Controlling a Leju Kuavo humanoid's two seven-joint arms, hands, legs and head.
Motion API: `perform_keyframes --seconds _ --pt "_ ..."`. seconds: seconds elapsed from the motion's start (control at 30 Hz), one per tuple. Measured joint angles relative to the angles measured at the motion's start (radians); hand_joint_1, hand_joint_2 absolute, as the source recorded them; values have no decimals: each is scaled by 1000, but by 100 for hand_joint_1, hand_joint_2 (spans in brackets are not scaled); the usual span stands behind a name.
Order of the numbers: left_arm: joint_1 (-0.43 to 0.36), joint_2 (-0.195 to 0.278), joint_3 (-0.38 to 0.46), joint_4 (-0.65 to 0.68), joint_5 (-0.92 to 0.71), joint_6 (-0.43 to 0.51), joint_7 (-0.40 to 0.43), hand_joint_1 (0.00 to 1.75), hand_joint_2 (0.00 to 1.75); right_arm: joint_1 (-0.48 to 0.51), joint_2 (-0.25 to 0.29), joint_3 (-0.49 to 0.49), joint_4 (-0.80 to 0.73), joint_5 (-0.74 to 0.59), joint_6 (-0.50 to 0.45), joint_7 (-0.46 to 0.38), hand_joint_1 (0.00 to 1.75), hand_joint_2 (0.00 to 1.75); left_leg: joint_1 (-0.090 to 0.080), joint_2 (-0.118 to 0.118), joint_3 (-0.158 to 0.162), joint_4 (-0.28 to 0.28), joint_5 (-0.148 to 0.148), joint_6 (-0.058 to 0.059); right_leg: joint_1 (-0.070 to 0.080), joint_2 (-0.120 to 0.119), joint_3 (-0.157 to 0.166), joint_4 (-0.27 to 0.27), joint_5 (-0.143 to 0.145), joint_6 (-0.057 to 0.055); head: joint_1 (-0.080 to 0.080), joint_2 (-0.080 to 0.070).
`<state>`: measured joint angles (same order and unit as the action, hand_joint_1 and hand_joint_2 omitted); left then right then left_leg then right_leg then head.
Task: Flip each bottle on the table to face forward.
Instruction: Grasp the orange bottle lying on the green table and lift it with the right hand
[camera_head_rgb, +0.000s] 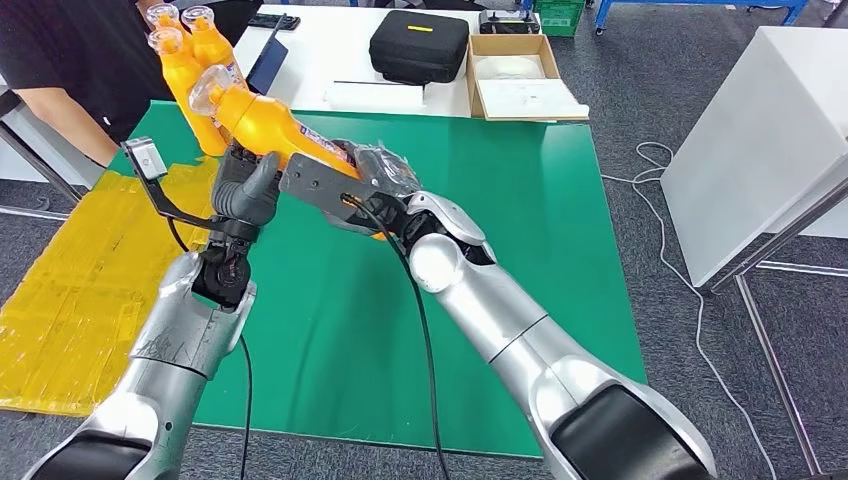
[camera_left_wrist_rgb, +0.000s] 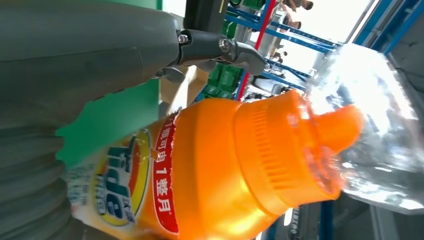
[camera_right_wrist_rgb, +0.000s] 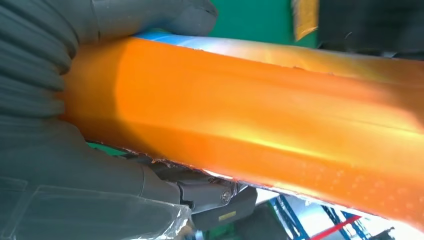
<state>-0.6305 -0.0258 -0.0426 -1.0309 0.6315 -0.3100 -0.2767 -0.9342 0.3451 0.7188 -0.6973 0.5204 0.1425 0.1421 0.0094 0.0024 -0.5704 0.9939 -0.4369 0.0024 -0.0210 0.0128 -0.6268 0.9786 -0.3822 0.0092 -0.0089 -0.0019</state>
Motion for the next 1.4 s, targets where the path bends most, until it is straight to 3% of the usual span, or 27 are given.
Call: perform_keyframes --seconds 0.2,0.53,0.67,0.7,1.4 --pt "7 0 -17 -55 43 35 17 0 175 4 4 145 -19 -157 -59 57 175 175 0 -1 0 0 0 0 0 0 0 0 0 0 0 0" --pt "-3 0 -38 -64 79 40 43 0 175 -19 -1 247 -14 -236 -86 89 175 175 0 0 0 0 0 0 0 0 0 0 0 0 0 0" --pt "-2 -4 -43 -63 87 46 49 170 175 -21 -6 282 -14 -261 -100 106 175 175 0 0 0 0 0 0 0 0 0 0 0 0 0 0" --pt "-1 -5 -43 -63 87 47 50 175 175 -21 -7 291 -14 -265 -106 109 175 175 0 0 0 0 0 0 0 0 -1 0 0 0 0 0" --pt "3 -8 -45 -48 113 14 64 175 175 -28 -13 330 26 -240 -126 91 175 175 0 1 0 0 0 0 0 1 -1 0 0 0 0 0"
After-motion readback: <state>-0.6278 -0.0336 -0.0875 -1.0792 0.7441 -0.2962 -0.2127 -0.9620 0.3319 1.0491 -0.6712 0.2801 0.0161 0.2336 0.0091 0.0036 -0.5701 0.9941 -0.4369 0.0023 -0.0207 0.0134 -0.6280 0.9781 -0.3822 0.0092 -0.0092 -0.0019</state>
